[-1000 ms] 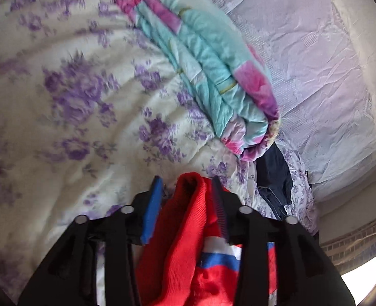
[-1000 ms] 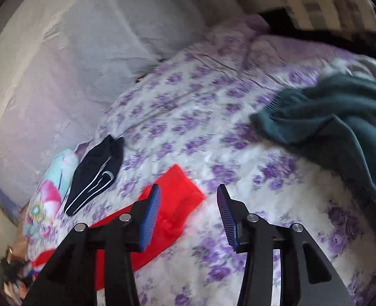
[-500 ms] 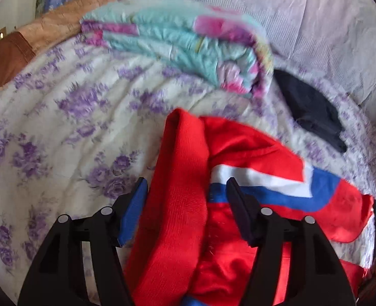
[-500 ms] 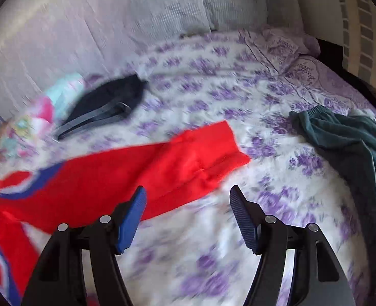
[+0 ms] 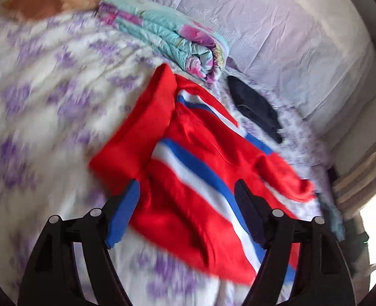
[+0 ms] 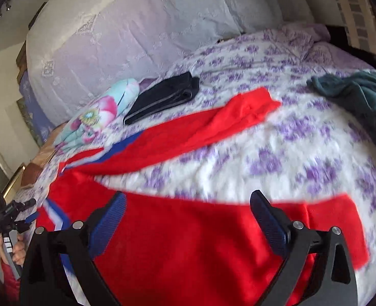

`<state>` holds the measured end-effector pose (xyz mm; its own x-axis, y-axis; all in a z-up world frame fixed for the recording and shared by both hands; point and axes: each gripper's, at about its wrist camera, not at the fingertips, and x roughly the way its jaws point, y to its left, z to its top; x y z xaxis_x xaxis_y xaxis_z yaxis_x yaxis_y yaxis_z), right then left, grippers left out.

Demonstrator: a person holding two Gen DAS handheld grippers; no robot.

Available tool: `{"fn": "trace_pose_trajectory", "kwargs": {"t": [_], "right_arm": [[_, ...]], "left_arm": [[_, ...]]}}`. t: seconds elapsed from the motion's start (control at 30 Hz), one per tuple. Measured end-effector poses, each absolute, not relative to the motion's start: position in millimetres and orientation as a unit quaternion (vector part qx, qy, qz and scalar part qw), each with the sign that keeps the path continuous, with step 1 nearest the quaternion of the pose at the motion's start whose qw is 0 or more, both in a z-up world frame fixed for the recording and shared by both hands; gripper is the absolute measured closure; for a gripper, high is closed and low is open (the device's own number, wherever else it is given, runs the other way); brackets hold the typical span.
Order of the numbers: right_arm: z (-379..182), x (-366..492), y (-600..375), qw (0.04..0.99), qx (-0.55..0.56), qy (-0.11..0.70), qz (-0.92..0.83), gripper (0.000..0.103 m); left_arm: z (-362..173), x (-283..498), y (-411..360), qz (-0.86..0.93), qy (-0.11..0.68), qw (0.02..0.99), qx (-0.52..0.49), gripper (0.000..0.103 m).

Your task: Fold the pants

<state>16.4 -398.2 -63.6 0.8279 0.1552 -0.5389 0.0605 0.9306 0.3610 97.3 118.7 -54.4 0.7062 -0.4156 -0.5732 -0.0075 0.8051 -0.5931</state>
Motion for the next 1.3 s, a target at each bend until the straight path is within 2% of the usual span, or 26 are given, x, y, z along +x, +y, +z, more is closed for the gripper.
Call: {"fn": "trace_pose_trajectory", "kwargs": {"t": [0.03,0.17,0.3,0.43,0.6,0.7,0.87,0.9,0.97,1.0,1.03,1.23,1.3], "right_arm": [[-67,6,-397,0.937,0.181,0.299,0.023,0.005],[-68,-11,-413,0.935,0.166,0.314,0.006,0.005],[-63,8,-438,0.915,0.24,0.324,0.035,0.005],[-52,31,-444,0.9,0.295,0.312,0.073,0.005],[-41,59,-404,0.916,0.216,0.323,0.1,0.005],[-37,84,-370,0.916,0.153,0.347,0.133,0.005],[-15,147,-326,0.917,0.081,0.347,0.179,0.005],[-12,169,-316,0.913,0.065,0.353,0.192,0.005],[-7,206,-301,0.911,0.038,0.358,0.201,0.006],[-6,226,-292,0.909,0.019,0.361,0.205,0.008],[-6,246,-283,0.907,-0.002,0.366,0.207,0.015],[-28,329,-257,0.879,-0.124,0.4,0.229,0.046],[-42,339,-255,0.866,-0.15,0.412,0.241,0.047]], "left_arm": [[-61,85,127,-0.125,0.373,0.866,-0.309,0.022],[-63,68,135,-0.112,0.385,0.872,-0.282,0.021],[-34,95,146,-0.068,0.381,0.88,-0.276,0.021],[-1,157,144,-0.079,0.37,0.891,-0.25,0.02],[0,245,140,-0.036,0.385,0.904,-0.183,0.02],[-26,294,144,-0.06,0.425,0.875,-0.222,0.02],[-59,318,143,-0.093,0.447,0.852,-0.255,0.021],[-60,319,142,-0.097,0.446,0.854,-0.251,0.024],[-57,317,143,-0.117,0.441,0.857,-0.241,0.04],[-58,318,145,-0.124,0.441,0.855,-0.244,0.049],[-60,318,148,-0.122,0.44,0.854,-0.249,0.054],[-58,319,147,-0.128,0.436,0.858,-0.239,0.059],[-57,319,145,-0.126,0.434,0.861,-0.233,0.059]]}}
